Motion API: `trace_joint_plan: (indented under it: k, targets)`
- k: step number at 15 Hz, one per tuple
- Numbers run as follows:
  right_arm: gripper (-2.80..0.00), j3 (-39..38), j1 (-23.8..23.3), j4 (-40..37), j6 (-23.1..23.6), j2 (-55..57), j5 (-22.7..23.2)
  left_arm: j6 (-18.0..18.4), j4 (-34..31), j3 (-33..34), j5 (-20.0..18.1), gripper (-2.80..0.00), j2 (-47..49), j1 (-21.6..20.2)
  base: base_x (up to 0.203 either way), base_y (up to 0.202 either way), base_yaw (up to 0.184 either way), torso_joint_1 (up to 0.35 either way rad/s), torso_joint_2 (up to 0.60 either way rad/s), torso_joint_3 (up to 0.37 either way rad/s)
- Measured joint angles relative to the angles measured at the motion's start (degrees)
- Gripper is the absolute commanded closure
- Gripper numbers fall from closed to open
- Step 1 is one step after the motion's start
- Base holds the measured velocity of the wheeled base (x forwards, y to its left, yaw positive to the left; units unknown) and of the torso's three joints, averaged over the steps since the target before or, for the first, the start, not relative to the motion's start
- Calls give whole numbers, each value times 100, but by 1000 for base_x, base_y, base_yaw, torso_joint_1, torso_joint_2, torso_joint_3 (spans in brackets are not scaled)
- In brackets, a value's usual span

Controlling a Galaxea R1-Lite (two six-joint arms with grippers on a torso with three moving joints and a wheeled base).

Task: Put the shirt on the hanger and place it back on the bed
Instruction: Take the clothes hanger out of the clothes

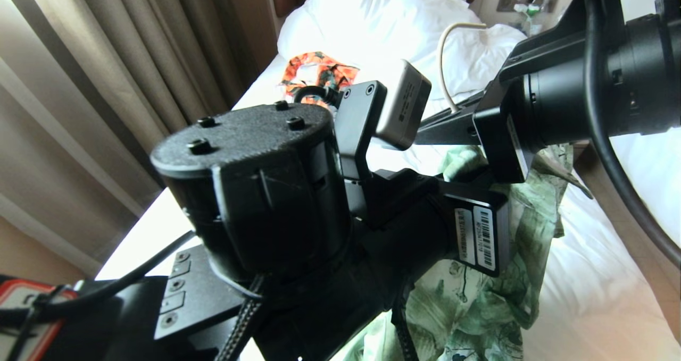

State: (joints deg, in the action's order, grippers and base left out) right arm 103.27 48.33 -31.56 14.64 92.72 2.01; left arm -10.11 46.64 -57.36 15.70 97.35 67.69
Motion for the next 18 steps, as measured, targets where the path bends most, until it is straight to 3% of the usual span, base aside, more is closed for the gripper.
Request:
trace_joint_plan:
  k: [1, 8, 13, 14, 18]
  targets:
    - [0, -5, 5, -3, -6, -17, 10, 0, 11, 6, 0, -280, -11, 0, 0, 0, 0, 0, 0, 0]
    - [0, -25, 13, 98, -19, -79, -185, 13, -201, 381, -297, -280, -426, 17, 0, 0, 0, 0, 0, 0]
    - [0, -6, 7, 589, -19, -84, -605, 5, -296, 1011, -216, -280, -1213, -6, 0, 0, 0, 0, 0, 0]
    - [0, 17, 7, 598, -19, -91, -641, 11, -365, 1083, -126, 0, -1400, -19, 0, 0, 0, 0, 0, 0]
    - [0, 136, -94, 579, -32, -140, -691, 52, -1152, 1076, 84, 0, -2232, -361, 0, 0, 0, 0, 0, 0]
